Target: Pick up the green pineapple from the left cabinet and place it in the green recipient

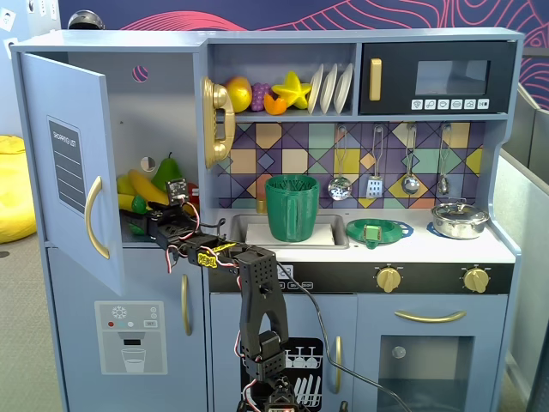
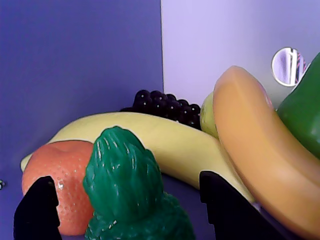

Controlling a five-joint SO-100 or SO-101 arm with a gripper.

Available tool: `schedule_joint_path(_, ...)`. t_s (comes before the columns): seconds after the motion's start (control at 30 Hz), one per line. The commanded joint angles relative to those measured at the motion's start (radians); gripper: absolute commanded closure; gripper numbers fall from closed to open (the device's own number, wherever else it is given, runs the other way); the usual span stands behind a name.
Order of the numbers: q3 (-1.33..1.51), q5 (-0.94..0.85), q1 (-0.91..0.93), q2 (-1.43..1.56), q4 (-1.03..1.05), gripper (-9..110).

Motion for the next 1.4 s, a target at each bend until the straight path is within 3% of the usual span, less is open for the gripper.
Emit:
schedule_joint_path(0.0,-0.067,0.015,-0.012,0.006,-0.011,73)
schedule_joint_path(0.33,-0.083,0.018,-0.011,-0.020,0.075,76)
schedule_joint_path(0.5,-0.107,0.002,-0.008,-0.040,0.109,101)
schedule_joint_path(0.6,-0.130,-0.011,-0.017,-0.054,0.109,101)
schedule_joint_path(0.7,-0.118,-0.143,-0.046,-0.011,0.057,101)
schedule_joint_path(0.9,0.074,-0.301,-0.126,0.305,0.089,101)
schedule_joint_path(1.13,0.371,-0.488,-0.219,0.784,0.399,101)
schedule_joint_path(1.37,0.463,-0.502,-0.112,1.097,0.525,101)
